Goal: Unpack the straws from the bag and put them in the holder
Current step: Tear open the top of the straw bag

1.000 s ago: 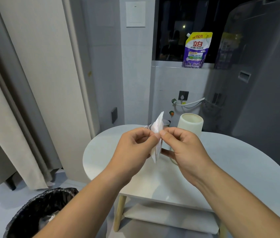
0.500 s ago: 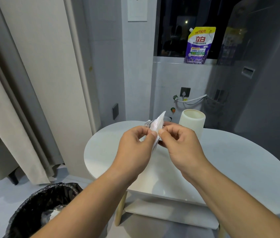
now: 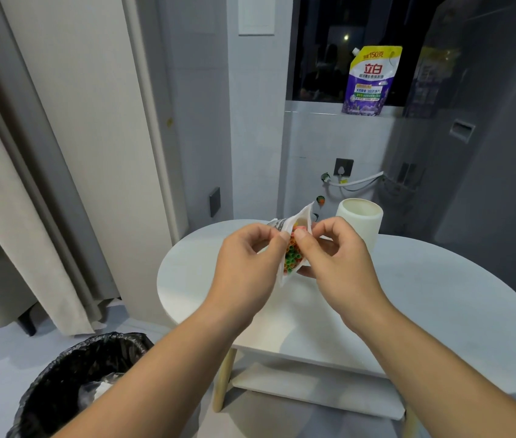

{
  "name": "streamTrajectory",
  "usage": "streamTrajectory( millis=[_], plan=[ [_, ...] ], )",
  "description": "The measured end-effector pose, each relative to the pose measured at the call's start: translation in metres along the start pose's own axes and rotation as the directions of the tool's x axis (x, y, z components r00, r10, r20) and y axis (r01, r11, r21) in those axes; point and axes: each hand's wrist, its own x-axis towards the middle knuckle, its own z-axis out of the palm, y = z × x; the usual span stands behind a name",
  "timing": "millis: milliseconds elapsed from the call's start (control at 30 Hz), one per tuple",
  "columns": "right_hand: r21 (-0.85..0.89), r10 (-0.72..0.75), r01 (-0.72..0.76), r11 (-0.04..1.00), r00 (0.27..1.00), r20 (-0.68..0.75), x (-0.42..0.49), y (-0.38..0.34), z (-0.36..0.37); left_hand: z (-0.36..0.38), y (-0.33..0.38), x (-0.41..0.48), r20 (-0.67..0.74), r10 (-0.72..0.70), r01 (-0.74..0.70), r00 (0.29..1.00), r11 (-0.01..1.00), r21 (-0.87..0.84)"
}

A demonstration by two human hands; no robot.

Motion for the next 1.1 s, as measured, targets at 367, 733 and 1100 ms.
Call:
streamTrajectory(
  millis=[367,733,1100],
  plan=[
    [0.132,0.025,-0.026,0.991,1.000,0.010,-0.001,-0.004,-0.004,-0.002,0.013,-0.006,0.063,-0.266,0.273,0.962,0.921,-0.279],
    [0.609,0.157,-0.147,0.779,0.987,0.037,0.002,-0.014,-0.009,-0.003,-0.006,0.006,0.236,-0.579,0.605,0.781,0.604,-0.519],
    [0.801,0.292,-0.332,0.499,0.934,0.205,-0.005,-0.021,0.000,0.019,-0.005,0.034,0.216,-0.303,0.330,0.928,0.401,-0.855]
  ],
)
